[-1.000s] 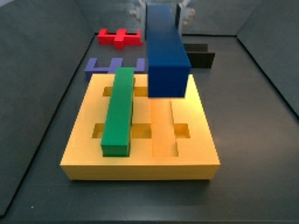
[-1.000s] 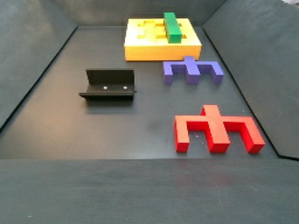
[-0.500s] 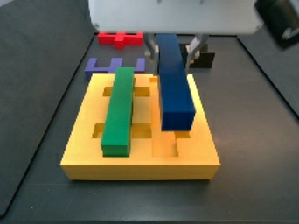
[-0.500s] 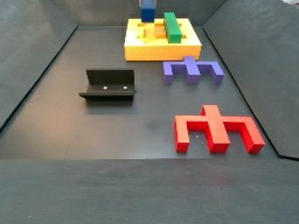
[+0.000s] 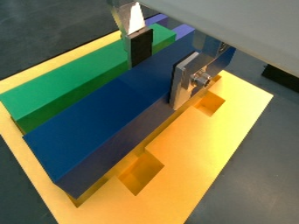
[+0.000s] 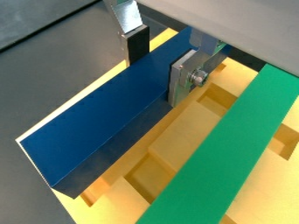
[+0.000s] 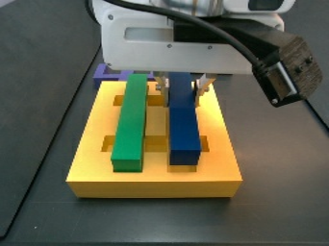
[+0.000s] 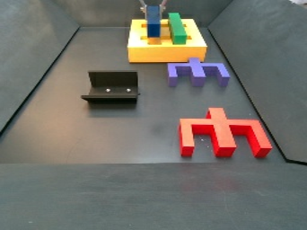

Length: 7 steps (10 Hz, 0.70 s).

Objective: Pick up the blue object. Move up. Move to above the board. Insert the blue object.
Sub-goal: Insert the blue object.

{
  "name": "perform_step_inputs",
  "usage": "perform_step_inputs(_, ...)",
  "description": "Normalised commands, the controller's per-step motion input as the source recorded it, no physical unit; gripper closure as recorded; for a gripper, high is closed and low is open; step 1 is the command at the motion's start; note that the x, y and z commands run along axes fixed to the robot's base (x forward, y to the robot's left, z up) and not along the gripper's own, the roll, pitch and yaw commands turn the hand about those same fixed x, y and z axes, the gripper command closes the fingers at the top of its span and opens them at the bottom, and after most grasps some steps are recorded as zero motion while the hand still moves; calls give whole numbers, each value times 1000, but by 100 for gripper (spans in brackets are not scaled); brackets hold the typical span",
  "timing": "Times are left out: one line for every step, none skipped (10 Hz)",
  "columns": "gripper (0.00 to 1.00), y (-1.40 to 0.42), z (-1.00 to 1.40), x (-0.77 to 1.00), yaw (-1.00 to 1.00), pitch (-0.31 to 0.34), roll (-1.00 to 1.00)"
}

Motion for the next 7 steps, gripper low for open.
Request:
perform_step_inputs(100, 0, -257, 0, 0, -40, -14)
perform_step_inputs(100, 0, -269, 0, 0, -63, -61)
perform_step_inputs(100, 0, -186, 0, 0, -76, -106)
perform_step_inputs(100, 0, -146, 0, 0, -60, -99)
perform_step_inputs(100, 0, -154, 0, 0, -67, -104)
perform_step_inputs(100, 0, -197, 0, 0, -94, -120)
perform_step_inputs(100, 0, -223, 0, 0, -113, -117)
